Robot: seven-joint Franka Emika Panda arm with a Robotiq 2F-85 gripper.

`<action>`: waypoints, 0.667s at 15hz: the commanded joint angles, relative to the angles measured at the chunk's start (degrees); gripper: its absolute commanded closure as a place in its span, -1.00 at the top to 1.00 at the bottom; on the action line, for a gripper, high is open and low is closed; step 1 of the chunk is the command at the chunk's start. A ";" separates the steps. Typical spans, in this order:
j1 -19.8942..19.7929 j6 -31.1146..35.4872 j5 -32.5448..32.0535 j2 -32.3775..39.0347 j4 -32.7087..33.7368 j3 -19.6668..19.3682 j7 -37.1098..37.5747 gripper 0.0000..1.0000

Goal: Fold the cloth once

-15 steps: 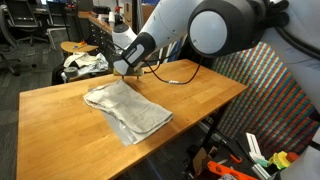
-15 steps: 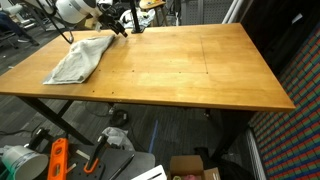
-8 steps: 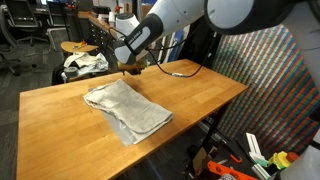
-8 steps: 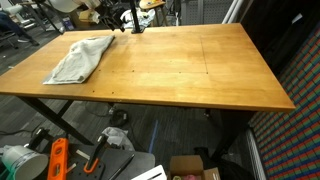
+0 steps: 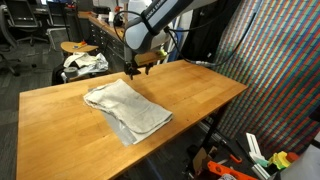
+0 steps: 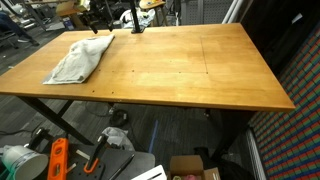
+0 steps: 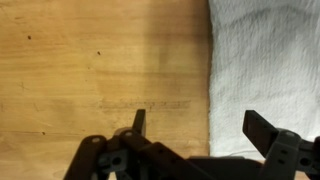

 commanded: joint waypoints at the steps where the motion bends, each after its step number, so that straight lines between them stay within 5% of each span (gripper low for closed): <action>1: -1.03 3.00 -0.48 -10.22 -14.38 3.73 -7.96 1.00; 6: -0.45 9.40 4.43 -21.05 -30.55 9.07 -7.95 1.00; 10: 0.48 6.05 13.59 -28.60 -38.69 13.65 -9.54 1.00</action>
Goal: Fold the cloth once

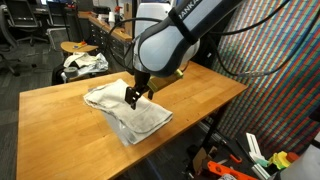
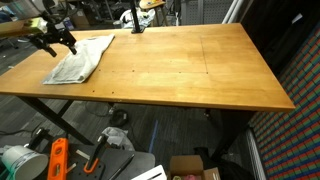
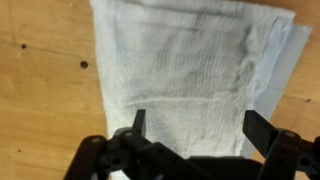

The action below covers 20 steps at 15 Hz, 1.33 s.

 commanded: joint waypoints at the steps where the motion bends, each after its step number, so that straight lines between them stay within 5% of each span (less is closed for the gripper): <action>1: 0.84 -3.14 8.04 -8.84 -7.79 3.05 -2.75 1.00; 9: 0.39 -5.26 5.85 -7.81 -7.60 3.70 -1.01 1.00; 11: 1.39 -11.70 12.15 -7.43 -5.91 2.79 -13.14 1.00; 14: 1.91 -17.52 12.95 -6.80 -4.79 3.78 -19.76 1.00; 20: 3.00 -10.31 11.26 -4.67 -4.99 5.64 -17.42 1.00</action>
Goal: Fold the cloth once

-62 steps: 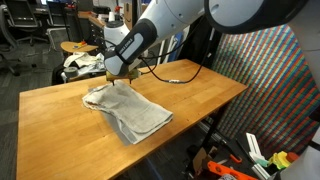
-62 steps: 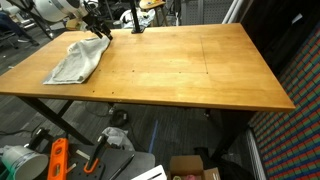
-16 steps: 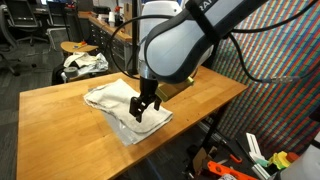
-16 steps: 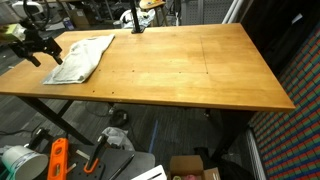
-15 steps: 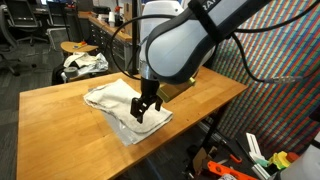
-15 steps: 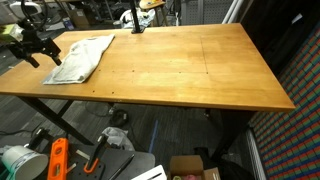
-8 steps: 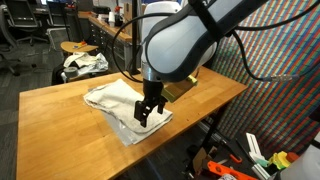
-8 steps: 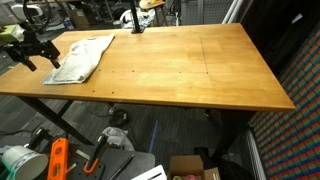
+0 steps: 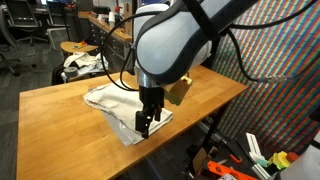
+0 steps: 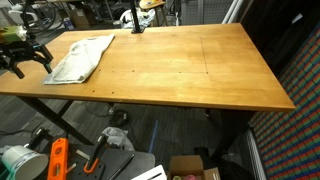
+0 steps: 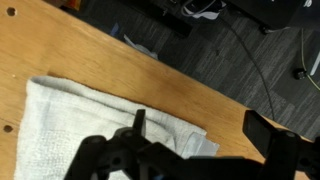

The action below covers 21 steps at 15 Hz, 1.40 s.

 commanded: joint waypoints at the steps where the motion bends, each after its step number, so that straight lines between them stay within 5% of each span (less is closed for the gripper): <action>1: 0.67 4.82 -0.04 2.16 1.01 1.01 1.86 1.00; 13: 0.60 14.84 -6.61 11.84 4.21 0.68 12.38 1.00; 14: 0.68 14.97 -7.33 12.15 4.32 0.53 13.06 0.50; 16: 0.58 15.09 -7.16 12.73 4.59 0.64 12.76 0.35; 21: 0.48 15.14 -6.66 13.44 5.15 0.64 12.77 -0.43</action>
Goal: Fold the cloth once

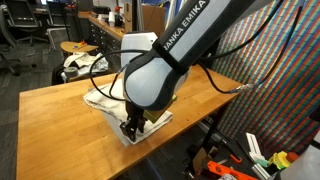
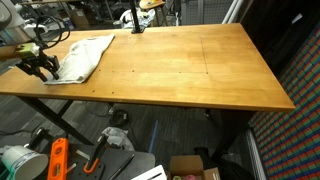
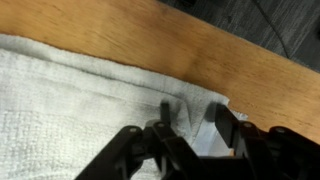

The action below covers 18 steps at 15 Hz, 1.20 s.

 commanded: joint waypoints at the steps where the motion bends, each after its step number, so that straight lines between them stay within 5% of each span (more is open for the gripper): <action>1: 0.02 0.96 -0.37 0.60 1.13 -0.26 1.14 -0.60; 3: -0.10 1.05 -0.07 0.09 1.04 -0.25 1.24 -0.90; 6: 0.10 1.29 -1.02 -0.47 0.87 -0.68 3.05 -0.96; 10: 0.38 1.64 -2.79 -1.75 0.07 -1.28 5.52 -0.78; 18: 1.03 -2.35 -5.54 -6.30 -2.47 0.77 2.88 -0.87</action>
